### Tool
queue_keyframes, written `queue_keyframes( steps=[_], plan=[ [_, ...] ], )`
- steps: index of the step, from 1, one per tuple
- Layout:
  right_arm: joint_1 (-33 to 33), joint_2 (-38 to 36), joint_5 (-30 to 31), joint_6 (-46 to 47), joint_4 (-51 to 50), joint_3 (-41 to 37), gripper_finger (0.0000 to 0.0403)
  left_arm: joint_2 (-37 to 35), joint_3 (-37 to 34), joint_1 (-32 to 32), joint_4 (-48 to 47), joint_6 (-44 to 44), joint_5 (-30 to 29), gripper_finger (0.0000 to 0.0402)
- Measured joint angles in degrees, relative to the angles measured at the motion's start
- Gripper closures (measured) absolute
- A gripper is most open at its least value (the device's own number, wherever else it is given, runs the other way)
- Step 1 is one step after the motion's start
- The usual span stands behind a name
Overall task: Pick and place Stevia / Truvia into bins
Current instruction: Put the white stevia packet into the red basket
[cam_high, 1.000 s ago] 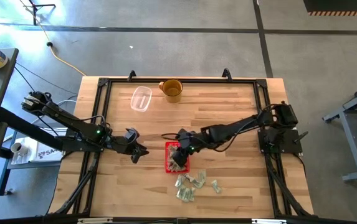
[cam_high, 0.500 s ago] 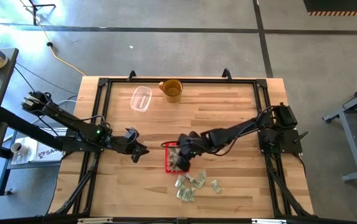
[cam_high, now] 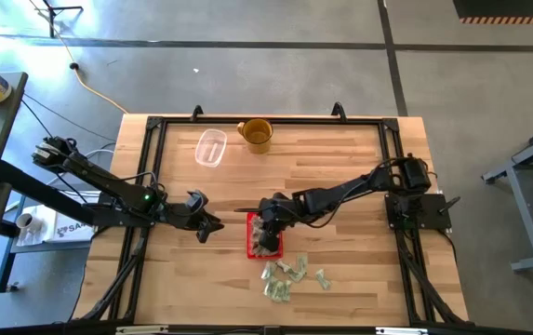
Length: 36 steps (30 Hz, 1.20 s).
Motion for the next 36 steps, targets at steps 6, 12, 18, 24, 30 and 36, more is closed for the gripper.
queue_keyframes(
  steps=[6,12,18,24,30,36],
  plan=[
    [-1.50,3.41,-3.32,1.11,2.95,0.01,0.0401,0.00,0.00,-0.01,-0.18,-0.02,-0.74,0.0204],
    [-1.58,3.71,-2.59,0.83,1.86,0.01,0.0402,0.00,0.00,-0.01,-0.44,0.02,-1.32,0.0204],
    [-1.41,3.59,-2.57,1.92,0.32,3.99,0.0402,0.00,0.00,0.00,-0.46,0.04,-2.14,0.0204],
    [-0.71,3.46,-0.85,-4.76,-9.66,13.88,0.0394,0.00,0.00,-0.01,-0.47,0.09,-2.14,0.0204],
    [-0.21,3.46,3.29,-10.77,-35.33,21.57,0.0377,0.00,0.00,-0.01,-0.48,0.18,-2.13,0.0204],
    [7.09,1.73,4.22,-7.68,-50.16,20.64,0.0365,0.00,0.00,-0.01,-0.55,0.17,-2.12,0.0204]
  ],
)
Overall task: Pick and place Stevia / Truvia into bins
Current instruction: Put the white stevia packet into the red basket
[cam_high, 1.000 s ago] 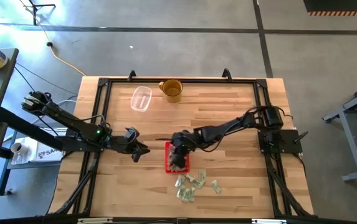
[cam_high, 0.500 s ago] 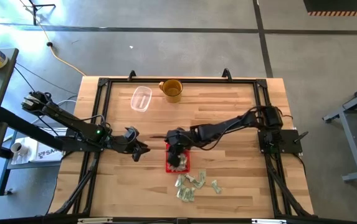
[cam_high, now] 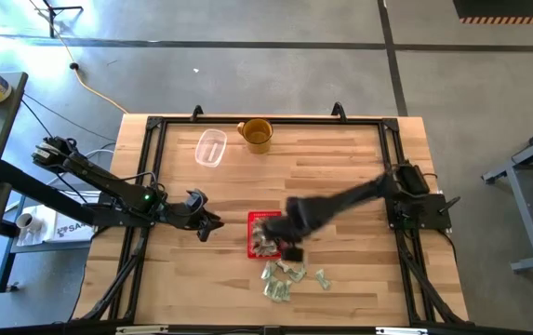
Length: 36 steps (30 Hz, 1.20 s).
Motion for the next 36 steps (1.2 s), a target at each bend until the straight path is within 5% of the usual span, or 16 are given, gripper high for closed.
queue_keyframes(
  steps=[12,22,29,36],
  plan=[
    [21.07,-8.11,5.00,50.31,9.07,-16.87,0.0274,0.00,0.00,0.00,-1.22,2.16,0.00,0.0204],
    [23.80,-7.67,3.60,58.63,19.60,-27.21,0.0165,0.00,0.00,0.00,-1.18,2.69,0.02,0.0204],
    [23.62,-7.92,-0.19,57.20,26.40,-31.86,0.0179,0.00,0.00,0.00,-1.18,1.55,0.04,0.0204],
    [23.13,-7.73,-2.40,56.85,26.50,-31.39,0.0280,0.00,0.00,0.00,-1.20,1.53,0.03,0.0204]
  ],
)
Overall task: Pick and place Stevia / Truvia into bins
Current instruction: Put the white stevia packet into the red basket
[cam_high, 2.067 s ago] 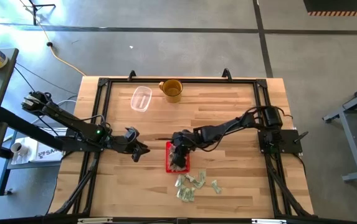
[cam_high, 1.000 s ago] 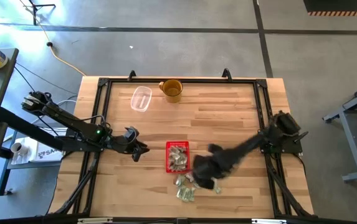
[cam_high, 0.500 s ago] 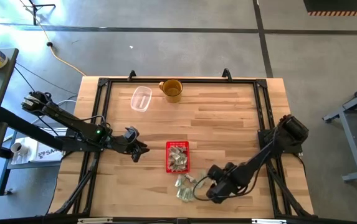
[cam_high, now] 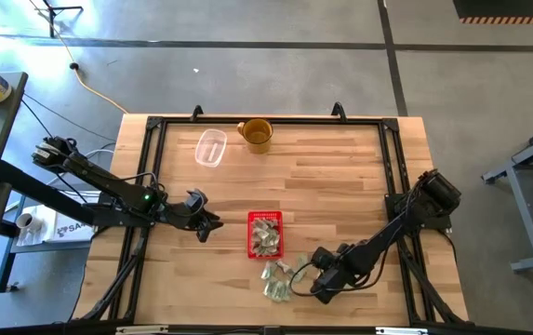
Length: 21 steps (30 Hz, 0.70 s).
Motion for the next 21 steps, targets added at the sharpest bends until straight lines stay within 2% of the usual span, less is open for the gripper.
queue_keyframes(
  steps=[4,5,11,16,19,21],
  plan=[
    [-1.62,0.15,0.15,-0.82,-0.06,1.11,0.0375,0.00,0.00,0.00,0.00,0.00,-0.07,0.0204],
    [-2.05,0.03,1.24,-1.19,-0.21,1.43,0.0388,0.00,0.00,0.00,-0.02,0.00,-0.07,0.0204],
    [-5.32,-1.83,10.63,-4.88,-5.25,5.11,0.0379,0.00,0.00,0.00,-0.02,-0.02,-0.25,0.0204],
    [-9.88,-3.12,18.95,-13.55,-10.41,12.07,0.0400,0.00,0.00,0.00,0.00,-0.01,-0.27,0.0204],
    [-13.65,-3.13,21.10,-20.49,-9.80,15.64,0.0393,0.00,0.00,0.00,-0.01,-0.02,-0.26,0.0204],
    [-16.87,-3.11,21.10,-24.63,-5.93,16.59,0.0393,0.00,0.00,0.00,-0.06,-0.02,-0.24,0.0204]
  ],
)
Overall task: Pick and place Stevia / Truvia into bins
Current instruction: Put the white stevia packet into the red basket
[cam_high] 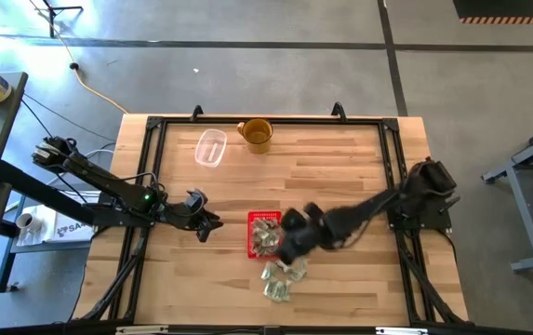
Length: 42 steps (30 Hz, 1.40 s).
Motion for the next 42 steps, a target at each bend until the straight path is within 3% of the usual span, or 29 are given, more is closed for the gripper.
queue_keyframes(
  steps=[6,13,22,28,42],
  plan=[
    [-7.63,2.53,-16.32,-9.57,13.58,-0.65,0.0396,0.00,0.00,0.00,-0.02,0.00,0.00,0.0204],
    [-7.73,8.45,-25.38,-12.40,21.52,-0.72,0.0373,0.00,0.00,0.00,-0.11,0.00,0.04,0.0204],
    [-5.87,10.69,-23.88,-11.24,23.56,-0.14,0.0365,0.00,0.00,0.00,-0.13,-0.02,0.58,0.0204],
    [-4.59,10.68,-10.66,-12.32,12.15,4.99,0.0359,0.00,0.00,0.00,-0.02,-0.12,1.11,0.0204],
    [-10.32,12.75,-18.38,-18.63,8.60,5.31,0.0377,0.00,0.00,0.00,-0.28,-0.11,1.07,0.0204]
  ],
)
